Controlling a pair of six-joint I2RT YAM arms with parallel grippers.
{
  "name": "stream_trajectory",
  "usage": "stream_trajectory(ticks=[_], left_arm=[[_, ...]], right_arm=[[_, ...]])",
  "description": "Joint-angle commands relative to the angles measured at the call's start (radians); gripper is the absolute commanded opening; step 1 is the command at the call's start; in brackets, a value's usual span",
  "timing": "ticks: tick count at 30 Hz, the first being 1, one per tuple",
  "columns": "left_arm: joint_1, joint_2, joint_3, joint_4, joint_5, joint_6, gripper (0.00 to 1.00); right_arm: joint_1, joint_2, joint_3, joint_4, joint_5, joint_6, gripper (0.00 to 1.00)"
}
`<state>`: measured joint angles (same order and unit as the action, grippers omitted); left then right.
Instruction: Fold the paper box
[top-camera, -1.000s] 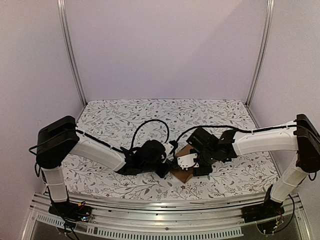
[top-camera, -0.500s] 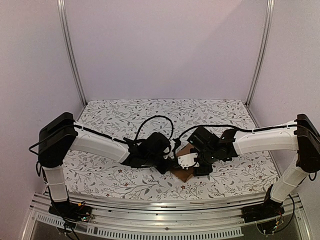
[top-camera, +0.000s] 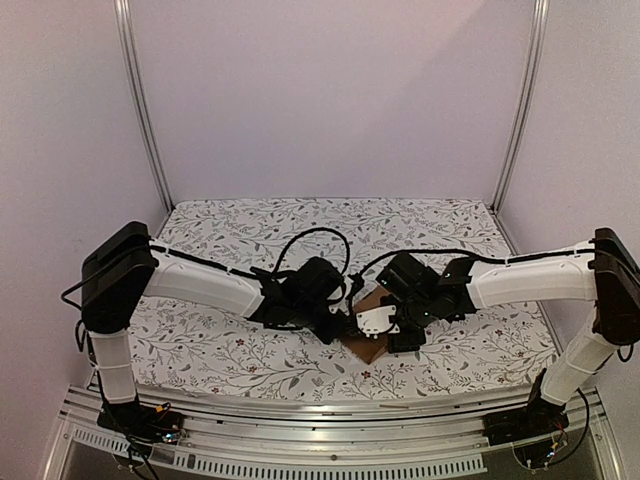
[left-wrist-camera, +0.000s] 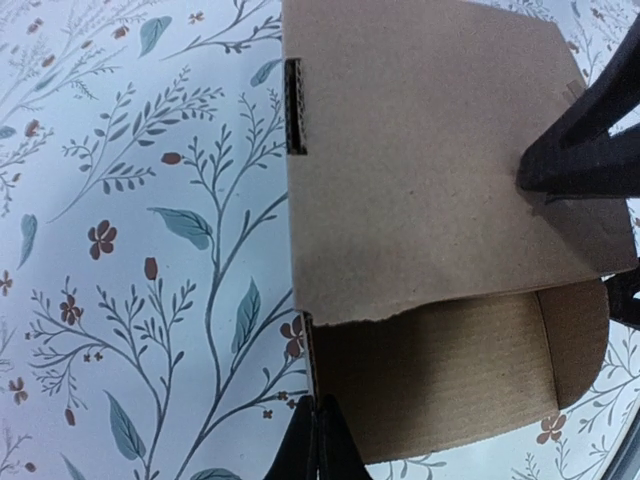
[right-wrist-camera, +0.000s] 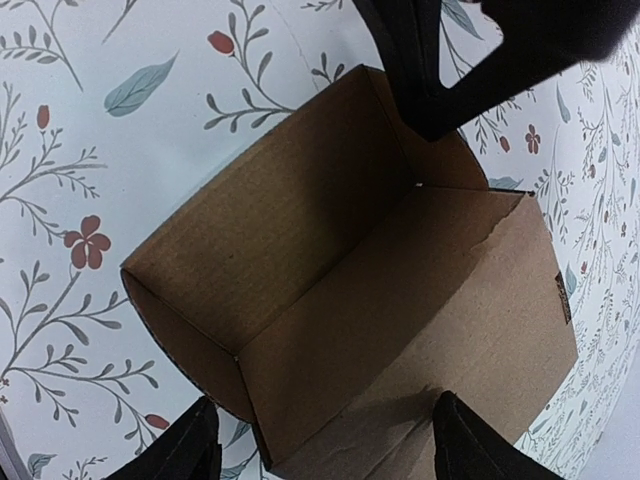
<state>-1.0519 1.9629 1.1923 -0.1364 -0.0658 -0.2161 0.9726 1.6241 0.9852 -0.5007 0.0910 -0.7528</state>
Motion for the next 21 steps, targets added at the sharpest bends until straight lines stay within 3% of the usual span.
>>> stream_trajectory(ticks=[1,11,21], left_arm=[[-0.002,-0.034,-0.033,0.209,0.045,-0.02,0.0],[0.001,-0.03,-0.085,0.326,0.055,-0.013,0.0],[0.01,-0.013,0.015,0.237,0.109,-0.001,0.0]], right_arm=[[0.027,0.027,-0.066,-0.056,-0.122,-0.027,0.73],[0.014,0.004,-0.085,-0.033,-0.146,-0.036,0.74],[0.025,0.007,-0.089,-0.03,-0.153,-0.048,0.74]])
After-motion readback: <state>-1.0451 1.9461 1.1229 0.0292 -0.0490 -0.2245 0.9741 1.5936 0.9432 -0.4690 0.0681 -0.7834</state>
